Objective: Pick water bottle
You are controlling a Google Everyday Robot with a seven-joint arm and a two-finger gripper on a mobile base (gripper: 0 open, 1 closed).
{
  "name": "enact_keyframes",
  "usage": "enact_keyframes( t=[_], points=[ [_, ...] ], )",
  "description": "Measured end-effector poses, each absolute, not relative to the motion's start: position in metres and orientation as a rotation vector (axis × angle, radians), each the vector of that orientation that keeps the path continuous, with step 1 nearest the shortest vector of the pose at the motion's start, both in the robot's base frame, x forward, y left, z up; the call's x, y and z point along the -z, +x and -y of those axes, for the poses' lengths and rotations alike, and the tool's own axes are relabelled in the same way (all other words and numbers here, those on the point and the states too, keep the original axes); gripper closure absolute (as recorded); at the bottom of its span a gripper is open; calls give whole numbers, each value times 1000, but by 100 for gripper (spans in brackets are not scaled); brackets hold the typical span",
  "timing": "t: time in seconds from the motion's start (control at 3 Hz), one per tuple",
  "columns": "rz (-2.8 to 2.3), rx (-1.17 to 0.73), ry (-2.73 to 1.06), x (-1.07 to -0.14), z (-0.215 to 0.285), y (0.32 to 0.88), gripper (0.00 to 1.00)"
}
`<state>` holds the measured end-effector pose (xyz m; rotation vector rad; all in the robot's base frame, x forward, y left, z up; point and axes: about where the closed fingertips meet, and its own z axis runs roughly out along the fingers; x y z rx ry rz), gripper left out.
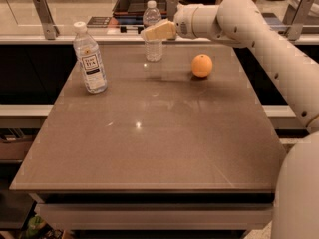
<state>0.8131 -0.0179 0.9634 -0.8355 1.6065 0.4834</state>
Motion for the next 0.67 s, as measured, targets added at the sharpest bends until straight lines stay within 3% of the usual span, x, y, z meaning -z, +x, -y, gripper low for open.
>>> enact_keyframes(
  t=[0.67],
  points=[
    [-1609,-538,-814,-947,15,843,0]
  ],
)
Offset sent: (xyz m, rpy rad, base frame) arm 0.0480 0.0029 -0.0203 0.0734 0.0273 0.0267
